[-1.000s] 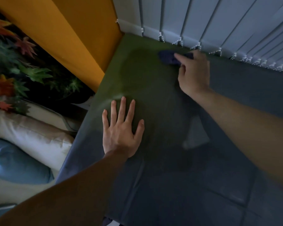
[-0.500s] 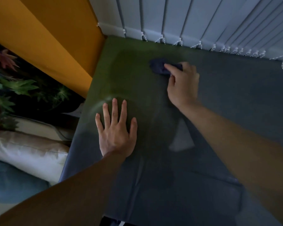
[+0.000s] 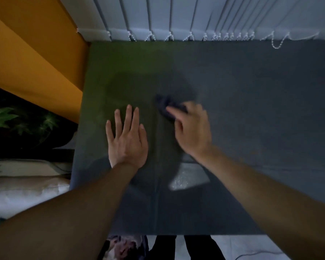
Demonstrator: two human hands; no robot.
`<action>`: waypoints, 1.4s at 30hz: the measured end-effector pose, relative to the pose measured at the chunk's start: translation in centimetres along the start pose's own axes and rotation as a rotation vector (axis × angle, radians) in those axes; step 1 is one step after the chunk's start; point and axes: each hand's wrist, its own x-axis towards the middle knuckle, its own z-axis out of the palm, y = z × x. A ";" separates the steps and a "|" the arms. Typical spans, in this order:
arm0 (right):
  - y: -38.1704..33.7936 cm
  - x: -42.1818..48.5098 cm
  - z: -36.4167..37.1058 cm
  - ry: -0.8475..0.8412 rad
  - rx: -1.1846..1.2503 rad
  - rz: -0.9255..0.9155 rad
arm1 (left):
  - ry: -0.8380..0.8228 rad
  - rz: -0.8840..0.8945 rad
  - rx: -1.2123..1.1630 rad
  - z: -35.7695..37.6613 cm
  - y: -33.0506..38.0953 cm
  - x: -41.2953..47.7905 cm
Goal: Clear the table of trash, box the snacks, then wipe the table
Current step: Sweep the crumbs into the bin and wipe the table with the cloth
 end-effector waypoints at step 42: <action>12.3 0.2 -5.5 -0.001 -0.157 -0.084 | -0.047 0.115 0.154 2.3 10.8 5.1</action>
